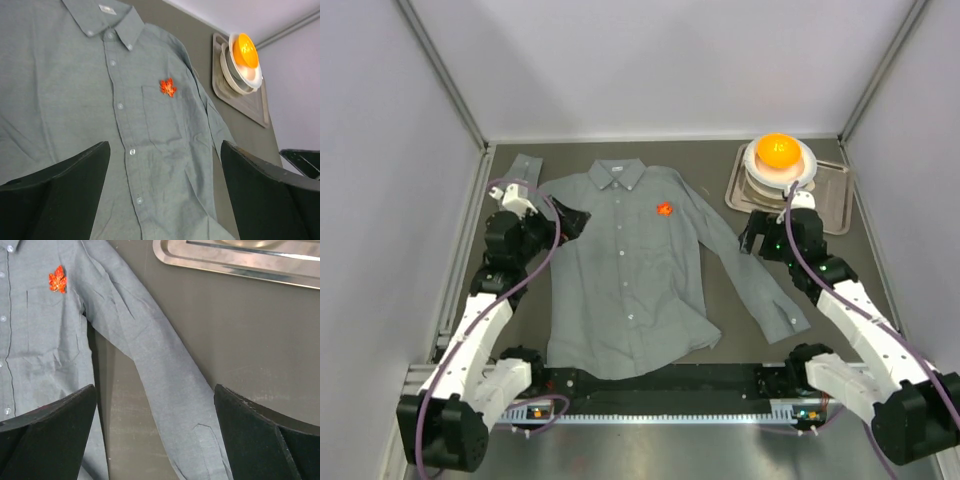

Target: Remove the brooch from the garment

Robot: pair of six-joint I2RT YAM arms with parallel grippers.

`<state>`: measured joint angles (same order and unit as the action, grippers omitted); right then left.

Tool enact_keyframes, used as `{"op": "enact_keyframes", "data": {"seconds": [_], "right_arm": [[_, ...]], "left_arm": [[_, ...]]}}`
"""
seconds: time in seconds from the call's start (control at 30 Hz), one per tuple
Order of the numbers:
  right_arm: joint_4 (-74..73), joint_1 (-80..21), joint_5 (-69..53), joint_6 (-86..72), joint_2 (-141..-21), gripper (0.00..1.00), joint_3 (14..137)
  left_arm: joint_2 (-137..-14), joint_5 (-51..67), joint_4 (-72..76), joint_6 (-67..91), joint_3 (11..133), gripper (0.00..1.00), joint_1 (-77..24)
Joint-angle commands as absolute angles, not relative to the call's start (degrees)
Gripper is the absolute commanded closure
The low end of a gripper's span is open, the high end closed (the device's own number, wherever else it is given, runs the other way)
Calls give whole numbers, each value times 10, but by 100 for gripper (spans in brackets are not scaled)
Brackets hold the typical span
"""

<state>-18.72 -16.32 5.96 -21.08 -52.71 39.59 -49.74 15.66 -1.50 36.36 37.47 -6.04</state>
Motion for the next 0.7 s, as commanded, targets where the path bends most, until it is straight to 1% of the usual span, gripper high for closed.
{"op": "enact_keyframes", "data": {"seconds": [0.0,0.1,0.27,0.4,0.43,0.5,0.53,0.67], "right_arm": [[-152,-180,52,-221,-545,1,430],[-150,-182,32,-224,-564,1,442],[-148,-198,-14,-247,-604,1,464],[-143,-245,-20,-271,-645,1,492],[-142,-254,-17,-271,-670,1,499],[-136,-267,-21,-282,-699,1,522],[-129,-269,-52,-287,-714,1,528],[-55,-272,-96,-320,-773,1,542]], "left_arm": [[-540,231,25,379,399,4,-63],[-573,250,31,383,411,5,-78],[-606,233,36,378,414,5,-145],[-631,230,44,374,425,5,-192],[-647,233,45,374,429,5,-204],[-665,243,47,372,444,7,-211],[-682,247,46,370,450,7,-215],[-722,253,23,346,486,9,-215]]}}
